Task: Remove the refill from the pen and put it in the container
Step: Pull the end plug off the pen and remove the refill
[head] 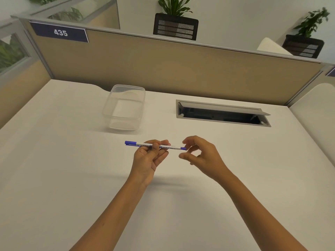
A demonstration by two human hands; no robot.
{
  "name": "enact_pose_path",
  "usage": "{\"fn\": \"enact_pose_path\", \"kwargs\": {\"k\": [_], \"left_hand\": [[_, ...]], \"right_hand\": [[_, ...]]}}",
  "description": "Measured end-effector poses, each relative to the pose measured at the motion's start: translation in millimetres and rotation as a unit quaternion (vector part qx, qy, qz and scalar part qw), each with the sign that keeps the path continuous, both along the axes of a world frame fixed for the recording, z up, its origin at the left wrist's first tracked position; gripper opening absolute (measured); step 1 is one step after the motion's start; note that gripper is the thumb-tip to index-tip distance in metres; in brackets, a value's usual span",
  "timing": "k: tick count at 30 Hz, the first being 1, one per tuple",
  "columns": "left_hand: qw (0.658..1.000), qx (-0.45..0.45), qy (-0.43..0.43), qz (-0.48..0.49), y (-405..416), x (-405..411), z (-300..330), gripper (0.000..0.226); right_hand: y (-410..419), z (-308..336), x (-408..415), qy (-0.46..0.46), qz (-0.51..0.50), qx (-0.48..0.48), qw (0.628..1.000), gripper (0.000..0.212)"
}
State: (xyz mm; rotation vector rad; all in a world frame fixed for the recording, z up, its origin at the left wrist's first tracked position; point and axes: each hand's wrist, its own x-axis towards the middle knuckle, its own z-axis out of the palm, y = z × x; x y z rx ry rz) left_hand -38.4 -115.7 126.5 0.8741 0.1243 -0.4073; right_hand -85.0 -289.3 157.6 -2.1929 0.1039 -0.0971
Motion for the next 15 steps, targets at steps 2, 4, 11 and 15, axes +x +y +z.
{"fn": "enact_pose_path", "kwargs": {"k": [2,4,11,15], "left_hand": [[1.0,0.006,0.003,-0.005,0.6,-0.9,-0.9,0.015],[1.0,0.016,0.006,-0.015,-0.5,-2.1,-1.4,0.016],[0.999,0.031,0.004,-0.026,-4.6,-5.1,-2.1,0.016],[0.999,0.039,0.001,-0.03,-6.9,-5.6,-0.2,0.015]], "right_hand": [[-2.1,-2.1,0.2,-0.027,0.014,-0.005,1.0,0.014],[-1.9,-2.9,0.0,-0.03,-0.001,0.013,0.999,0.008],[-1.0,-8.5,0.0,0.03,-0.022,0.027,0.999,0.016],[1.7,-13.2,-1.1,0.036,-0.092,0.053,0.994,0.034]]}}
